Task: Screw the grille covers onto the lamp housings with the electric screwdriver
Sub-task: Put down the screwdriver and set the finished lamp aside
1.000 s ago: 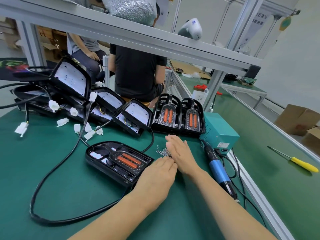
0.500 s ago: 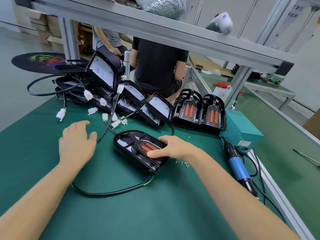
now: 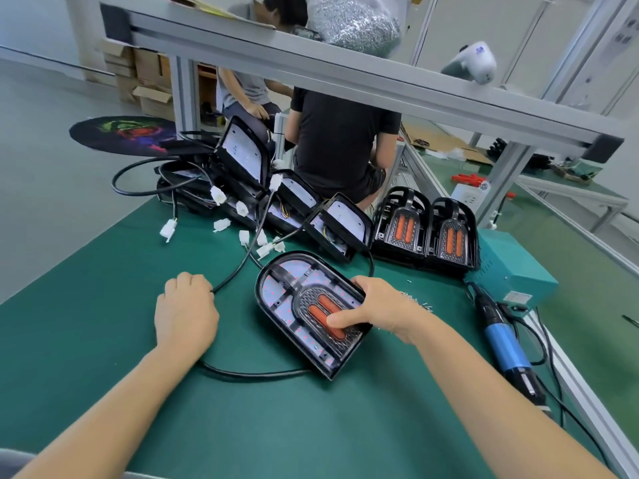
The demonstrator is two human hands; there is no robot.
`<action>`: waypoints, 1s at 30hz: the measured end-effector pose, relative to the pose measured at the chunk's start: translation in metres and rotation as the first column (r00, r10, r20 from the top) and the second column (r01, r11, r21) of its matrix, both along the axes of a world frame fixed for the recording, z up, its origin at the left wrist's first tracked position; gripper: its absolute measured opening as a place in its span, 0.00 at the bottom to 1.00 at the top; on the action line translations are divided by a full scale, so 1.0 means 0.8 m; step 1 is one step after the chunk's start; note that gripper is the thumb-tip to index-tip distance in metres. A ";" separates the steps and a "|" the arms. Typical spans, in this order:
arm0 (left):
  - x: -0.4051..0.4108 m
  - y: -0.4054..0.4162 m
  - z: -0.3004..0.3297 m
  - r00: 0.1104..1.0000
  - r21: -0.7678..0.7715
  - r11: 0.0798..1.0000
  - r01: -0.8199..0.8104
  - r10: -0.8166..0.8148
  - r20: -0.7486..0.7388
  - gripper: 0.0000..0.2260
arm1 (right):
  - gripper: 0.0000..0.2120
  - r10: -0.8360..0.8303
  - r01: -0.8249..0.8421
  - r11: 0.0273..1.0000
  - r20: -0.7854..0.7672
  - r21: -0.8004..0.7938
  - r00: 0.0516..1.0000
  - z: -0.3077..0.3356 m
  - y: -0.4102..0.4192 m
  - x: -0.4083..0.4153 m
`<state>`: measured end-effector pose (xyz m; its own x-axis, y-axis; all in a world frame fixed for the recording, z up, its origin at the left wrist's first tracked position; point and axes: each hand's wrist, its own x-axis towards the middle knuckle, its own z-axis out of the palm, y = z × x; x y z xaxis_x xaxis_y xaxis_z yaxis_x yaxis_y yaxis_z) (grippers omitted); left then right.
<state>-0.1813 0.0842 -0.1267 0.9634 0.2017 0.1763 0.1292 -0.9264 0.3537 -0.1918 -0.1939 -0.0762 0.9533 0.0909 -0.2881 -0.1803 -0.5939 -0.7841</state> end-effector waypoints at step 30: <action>0.028 -0.017 0.158 0.549 -0.110 0.698 0.708 -0.446 0.706 0.11 | 0.17 0.232 0.029 0.940 0.697 -0.341 0.678 0.088 0.045 -0.052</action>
<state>-0.1592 0.0707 0.0001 0.5938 -0.1903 0.7818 -0.7417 -0.5061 0.4401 -0.2335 -0.1581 -0.0057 0.8608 0.2344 0.4518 0.4362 -0.7971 -0.4176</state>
